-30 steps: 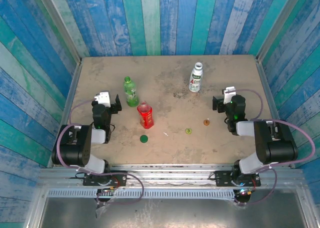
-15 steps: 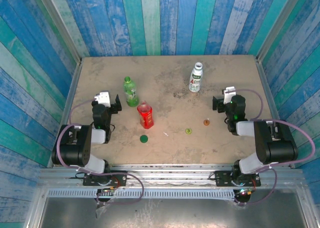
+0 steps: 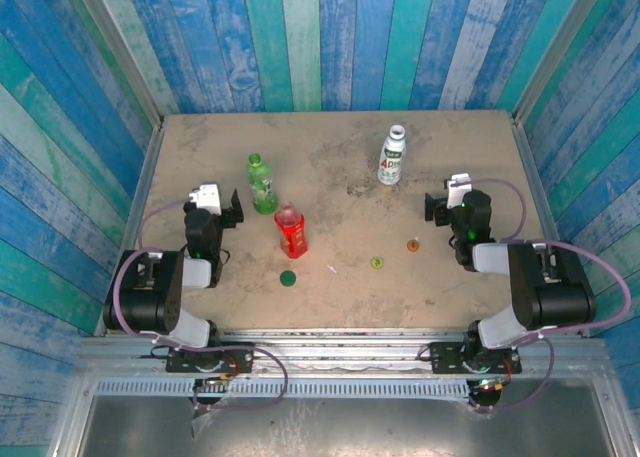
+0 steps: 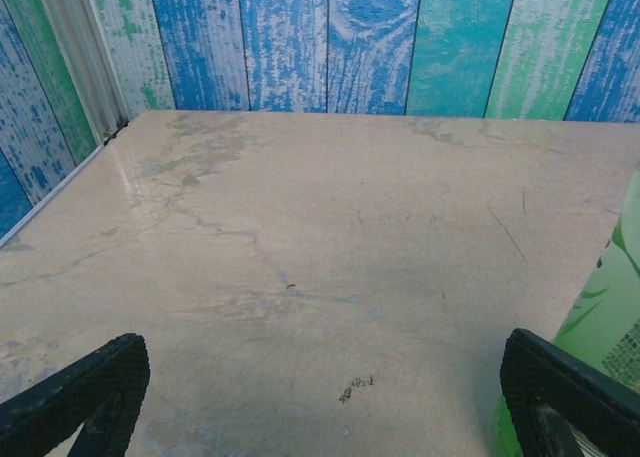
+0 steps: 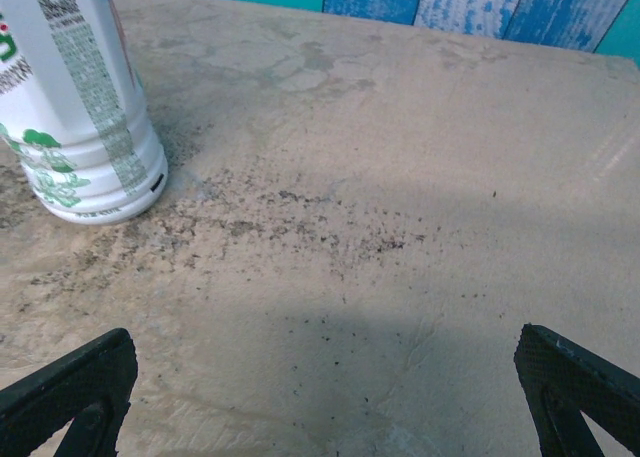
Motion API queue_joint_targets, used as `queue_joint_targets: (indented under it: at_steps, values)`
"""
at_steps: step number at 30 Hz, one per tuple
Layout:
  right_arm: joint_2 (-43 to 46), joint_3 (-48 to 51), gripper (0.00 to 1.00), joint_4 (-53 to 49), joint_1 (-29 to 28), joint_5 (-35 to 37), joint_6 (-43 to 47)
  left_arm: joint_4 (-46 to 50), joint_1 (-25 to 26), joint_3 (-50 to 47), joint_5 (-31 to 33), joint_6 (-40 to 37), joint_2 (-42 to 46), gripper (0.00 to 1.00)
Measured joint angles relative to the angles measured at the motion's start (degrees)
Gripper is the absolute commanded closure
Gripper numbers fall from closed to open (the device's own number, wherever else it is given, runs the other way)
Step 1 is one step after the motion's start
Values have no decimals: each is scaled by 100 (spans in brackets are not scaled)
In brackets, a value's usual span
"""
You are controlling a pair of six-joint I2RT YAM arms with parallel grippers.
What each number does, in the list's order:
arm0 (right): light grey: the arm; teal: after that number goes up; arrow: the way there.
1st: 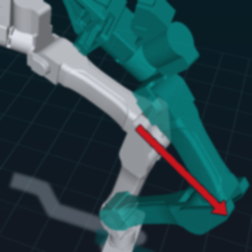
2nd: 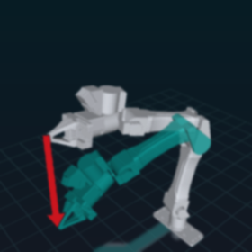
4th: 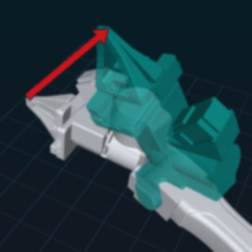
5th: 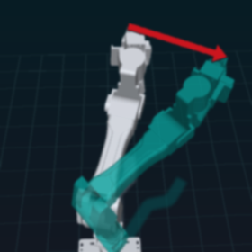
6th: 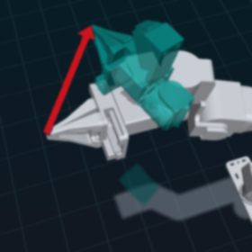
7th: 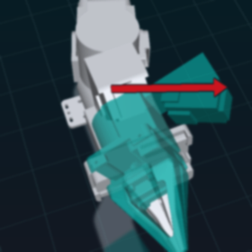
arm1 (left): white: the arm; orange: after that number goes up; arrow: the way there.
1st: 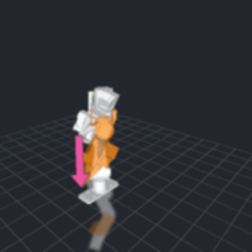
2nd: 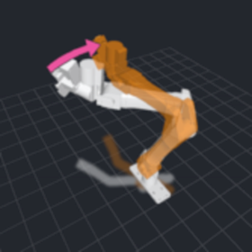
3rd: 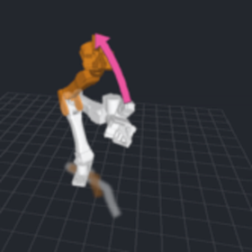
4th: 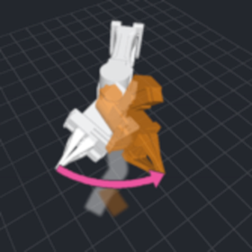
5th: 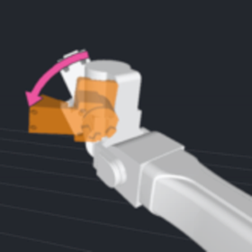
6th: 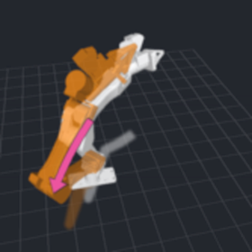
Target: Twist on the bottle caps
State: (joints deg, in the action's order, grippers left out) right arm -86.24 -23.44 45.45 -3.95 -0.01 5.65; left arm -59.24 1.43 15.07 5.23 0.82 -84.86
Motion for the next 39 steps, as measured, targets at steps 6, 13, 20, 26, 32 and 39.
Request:
queue_joint_targets:
  at_steps: [6,13,20,26,32,39]
  values:
    - [1119,68,0,-450,-72,90,-13,935,310,39,317,-15,911,6]
    - [2645,-44,0,-1644,-490,280,-52,1746,820,4,1126,127,2732,6]
    - [3585,-546,0,-2776,-1523,411,-68,2730,1486,-98,1687,531,4741,6]
    - [3641,-1108,0,-3499,-2531,286,44,3174,2009,-101,1327,789,5580,6]
    - [3370,-1290,0,-3869,-3512,-24,125,3097,2697,-282,470,551,5493,6]
    - [2955,-1290,0,-3952,-3947,-254,13,2286,2859,-573,-929,105,4457,6]
